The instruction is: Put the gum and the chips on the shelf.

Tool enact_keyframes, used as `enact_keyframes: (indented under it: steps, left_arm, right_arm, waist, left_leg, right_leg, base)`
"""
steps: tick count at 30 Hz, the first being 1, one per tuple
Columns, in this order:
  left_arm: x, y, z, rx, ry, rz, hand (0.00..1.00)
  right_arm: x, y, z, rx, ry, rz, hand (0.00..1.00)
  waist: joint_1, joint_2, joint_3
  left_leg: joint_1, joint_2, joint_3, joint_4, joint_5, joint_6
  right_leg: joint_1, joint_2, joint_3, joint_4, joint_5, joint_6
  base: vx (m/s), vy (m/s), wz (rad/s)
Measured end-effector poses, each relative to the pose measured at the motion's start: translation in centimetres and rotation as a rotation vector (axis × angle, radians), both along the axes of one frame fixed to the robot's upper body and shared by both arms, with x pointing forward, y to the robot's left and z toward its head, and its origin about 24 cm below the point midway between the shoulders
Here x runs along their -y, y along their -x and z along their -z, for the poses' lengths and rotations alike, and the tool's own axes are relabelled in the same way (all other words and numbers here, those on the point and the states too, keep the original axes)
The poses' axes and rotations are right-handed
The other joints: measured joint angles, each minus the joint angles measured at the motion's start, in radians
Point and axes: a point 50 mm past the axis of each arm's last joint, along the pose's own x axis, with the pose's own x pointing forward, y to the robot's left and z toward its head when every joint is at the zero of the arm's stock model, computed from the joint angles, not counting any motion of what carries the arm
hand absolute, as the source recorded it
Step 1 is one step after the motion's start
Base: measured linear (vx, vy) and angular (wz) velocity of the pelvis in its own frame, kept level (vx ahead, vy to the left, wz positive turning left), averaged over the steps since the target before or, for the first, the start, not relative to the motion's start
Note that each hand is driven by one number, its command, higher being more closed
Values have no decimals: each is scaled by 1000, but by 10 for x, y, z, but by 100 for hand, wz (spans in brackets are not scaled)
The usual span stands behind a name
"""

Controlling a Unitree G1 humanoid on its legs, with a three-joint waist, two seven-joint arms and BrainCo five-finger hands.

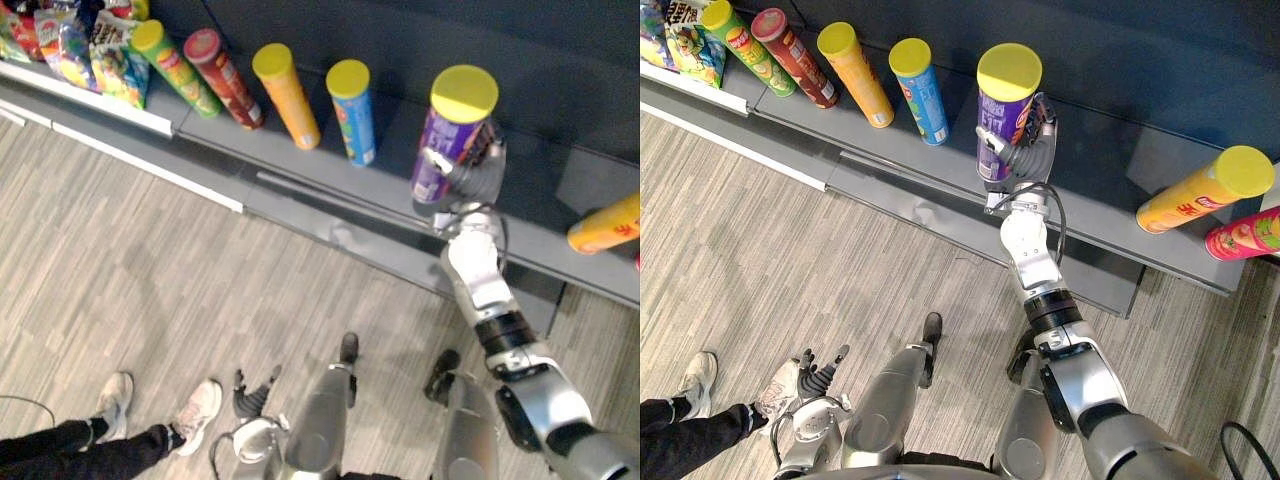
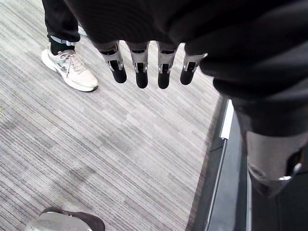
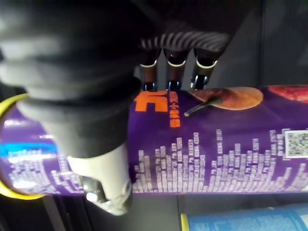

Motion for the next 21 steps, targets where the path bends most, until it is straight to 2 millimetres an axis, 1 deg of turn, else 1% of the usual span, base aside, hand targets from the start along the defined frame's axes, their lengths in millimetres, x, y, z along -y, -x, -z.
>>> enact_keyframes:
  steps: [2, 4, 7, 13, 16, 19, 21]
  left_arm:
    - [2, 0, 0, 2, 7, -4, 0]
    - [3, 0, 0, 4, 11, -4, 0]
    - [3, -1, 0, 11, 11, -5, 0]
    - [4, -2, -2, 22, 11, -2, 0]
    - [4, -3, -3, 31, 10, -2, 0]
    - [4, -4, -4, 40, 11, -1, 0]
    - [5, -4, -4, 44, 13, -1, 0]
  right_arm:
    - [2, 0, -4, 14, -17, 19, 100]
    - [3, -1, -10, 34, -23, 34, 100]
    - [1, -1, -22, 78, -7, 46, 100]
    - [0, -1, -37, 128, -5, 65, 100]
    - [0, -3, -40, 134, 10, 75, 100]
    - [2, -6, -39, 126, 46, 102, 100]
    - [3, -7, -37, 119, 58, 118, 100]
  waist:
    - [6, 1, 0]
    - [6, 8, 4]
    - [7, 9, 4]
    - [9, 16, 8]
    - [9, 18, 9]
    - [11, 21, 10]
    - [13, 28, 13]
  left_leg:
    - [-12, -3, -1, 5, 0, 0]
    - [-25, -2, -2, 16, 0, -1]
    - [-51, -6, 0, 30, -1, -1]
    - [-102, -4, 1, 71, -9, -1]
    - [-130, 1, 10, 88, -10, -1]
    - [-152, 12, 31, 103, -10, 0]
    - [-168, 14, 33, 110, -10, 0]
  right_leg:
    - [-14, -6, -2, 12, -6, -2]
    - [-20, -8, -8, 16, -7, -2]
    - [-48, -18, -6, 34, -12, -4]
    - [-90, -22, -4, 61, -16, -8]
    - [-115, -24, -2, 68, -17, -10]
    - [-139, -24, 2, 82, -19, -14]
    - [-157, -24, 5, 88, -19, -14]
  base:
    - [26, -32, 8]
    - [12, -21, 7]
    - [5, -18, 4]
    - [-13, -10, 1]
    - [-41, -18, 2]
    - [-32, -34, 0]
    - [0, 0, 0]
